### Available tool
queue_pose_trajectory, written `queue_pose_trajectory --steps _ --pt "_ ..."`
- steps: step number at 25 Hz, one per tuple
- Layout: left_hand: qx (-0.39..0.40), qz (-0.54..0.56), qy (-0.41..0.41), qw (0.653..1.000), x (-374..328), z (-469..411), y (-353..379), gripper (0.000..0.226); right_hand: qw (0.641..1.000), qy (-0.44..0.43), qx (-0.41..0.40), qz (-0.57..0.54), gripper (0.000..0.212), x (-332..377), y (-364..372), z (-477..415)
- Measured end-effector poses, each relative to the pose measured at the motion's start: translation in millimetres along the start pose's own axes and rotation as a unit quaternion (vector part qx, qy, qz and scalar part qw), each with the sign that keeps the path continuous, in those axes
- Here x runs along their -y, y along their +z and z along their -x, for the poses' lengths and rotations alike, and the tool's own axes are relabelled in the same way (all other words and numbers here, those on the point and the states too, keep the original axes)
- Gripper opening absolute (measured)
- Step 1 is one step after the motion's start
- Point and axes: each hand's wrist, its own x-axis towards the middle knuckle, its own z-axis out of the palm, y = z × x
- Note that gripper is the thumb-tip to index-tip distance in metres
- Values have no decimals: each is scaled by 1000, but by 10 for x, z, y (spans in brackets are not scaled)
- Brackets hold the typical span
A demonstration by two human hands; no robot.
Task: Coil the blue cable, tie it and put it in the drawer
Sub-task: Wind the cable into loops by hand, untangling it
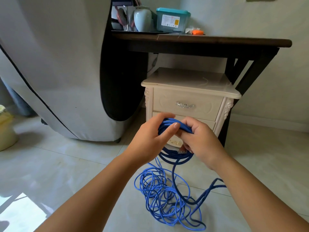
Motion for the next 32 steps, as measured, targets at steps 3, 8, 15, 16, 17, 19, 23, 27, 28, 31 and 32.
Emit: queue_pose_trajectory --steps 3,8,15,16,17,19,23,27,28,31,32 --pt "37 -14 -40 998 3 -2 11 32 999 -5 -32 41 17 -55 -39 -3" --pt "52 74 -65 994 -32 80 56 34 999 31 37 18 35 -142 -148 -12" --pt "-50 109 -102 988 35 60 -5 31 991 67 118 8 27 -118 -262 -19" --pt "-63 102 -104 987 26 59 -7 31 991 71 112 27 20 -123 -262 -23" --pt "-76 91 -106 987 16 61 -7 30 991 75 107 41 17 -121 -258 -22" --pt "-101 70 -110 986 -5 58 5 31 992 73 85 59 17 -109 -220 -13" --pt "-167 97 -114 975 -40 64 104 33 998 29 -35 34 20 -147 86 17" --pt "-212 133 -107 962 -89 60 163 37 994 26 -85 -65 26 -97 160 15" --pt "-215 151 -107 959 -100 52 169 38 994 13 -82 -73 26 -83 121 10" --pt "-217 201 -115 948 -108 26 173 39 992 5 -43 -119 20 -92 45 -12" --pt "-220 218 -118 943 -100 21 171 39 989 19 -24 -143 18 -110 39 -17"
